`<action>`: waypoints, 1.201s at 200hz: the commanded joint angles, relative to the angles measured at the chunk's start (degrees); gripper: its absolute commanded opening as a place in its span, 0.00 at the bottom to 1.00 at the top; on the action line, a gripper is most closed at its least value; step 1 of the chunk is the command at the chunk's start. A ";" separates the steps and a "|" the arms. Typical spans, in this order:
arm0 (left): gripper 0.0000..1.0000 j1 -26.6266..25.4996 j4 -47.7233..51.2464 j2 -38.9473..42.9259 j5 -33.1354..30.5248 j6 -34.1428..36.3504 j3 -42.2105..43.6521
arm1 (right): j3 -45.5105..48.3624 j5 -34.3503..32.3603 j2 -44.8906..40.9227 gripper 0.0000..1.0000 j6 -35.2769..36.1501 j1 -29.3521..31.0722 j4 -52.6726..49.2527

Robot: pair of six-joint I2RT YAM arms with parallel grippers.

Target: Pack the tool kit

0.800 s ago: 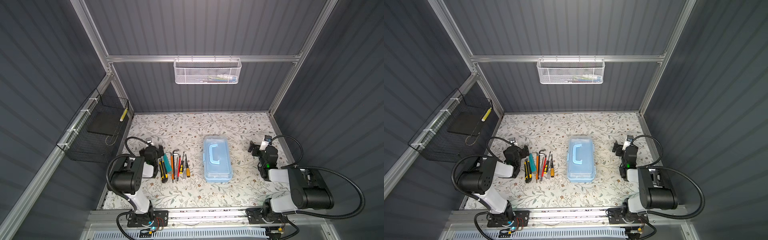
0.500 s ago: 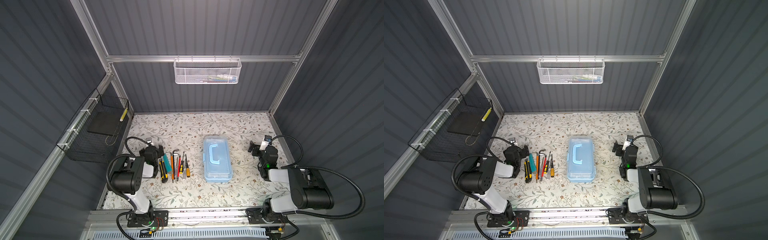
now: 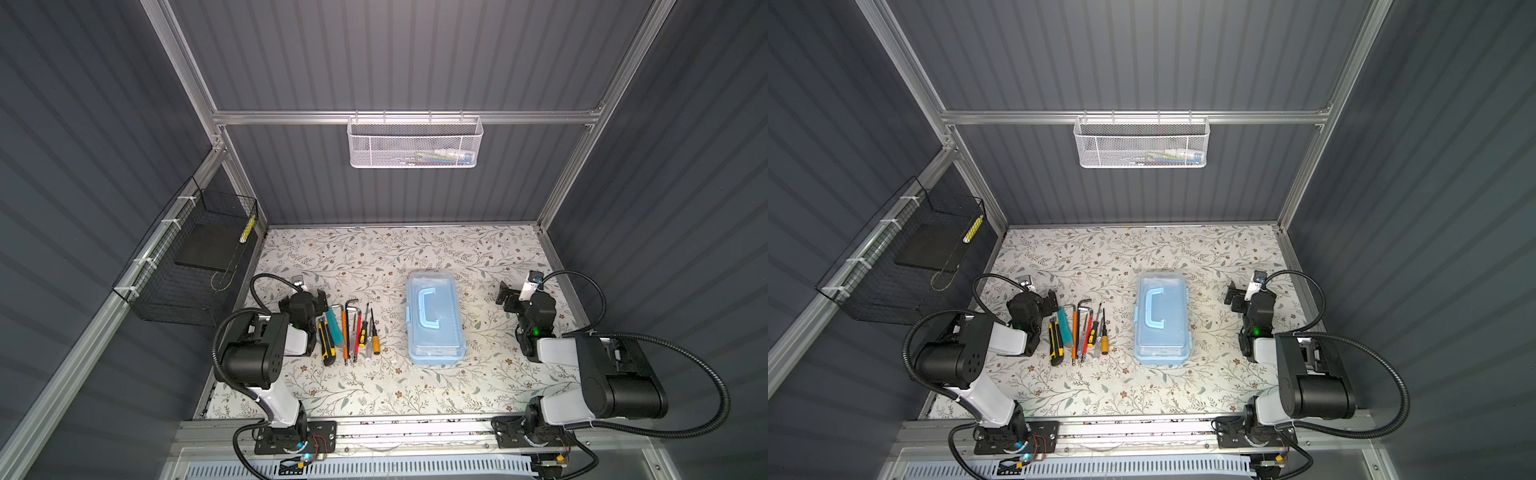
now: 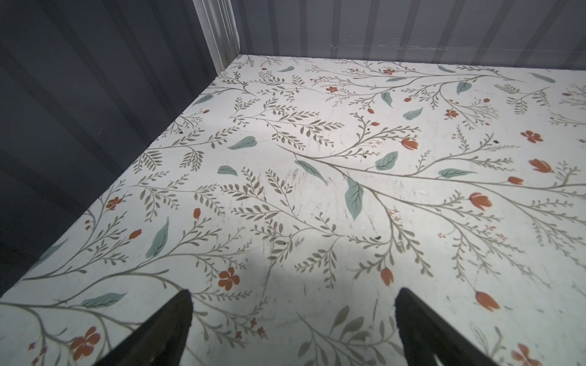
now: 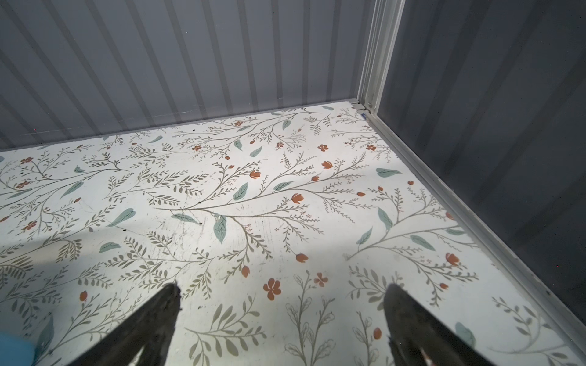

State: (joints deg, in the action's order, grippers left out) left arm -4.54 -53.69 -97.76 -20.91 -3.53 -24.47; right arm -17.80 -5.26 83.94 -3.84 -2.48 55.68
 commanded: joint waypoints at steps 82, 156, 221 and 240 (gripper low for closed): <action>1.00 -0.58 5.63 2.59 -1.30 0.41 -3.20 | -3.88 -4.63 -4.54 0.99 -0.03 1.08 -9.12; 1.00 -1.97 38.99 19.86 -0.57 -12.97 -16.89 | -23.59 -16.10 -16.52 0.99 -6.29 15.33 -46.38; 1.00 -10.77 78.54 7.74 1.86 -19.28 -44.48 | -42.77 -1.49 -17.05 0.99 -26.96 23.54 -76.66; 1.00 -16.00 80.10 7.52 -4.57 -17.03 -45.75 | -46.99 -2.80 -14.12 0.99 -26.92 27.42 -81.24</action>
State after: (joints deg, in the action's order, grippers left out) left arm -14.72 12.95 -89.71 -16.73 -20.84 -67.81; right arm -60.23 -10.33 66.67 -25.50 21.02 -12.93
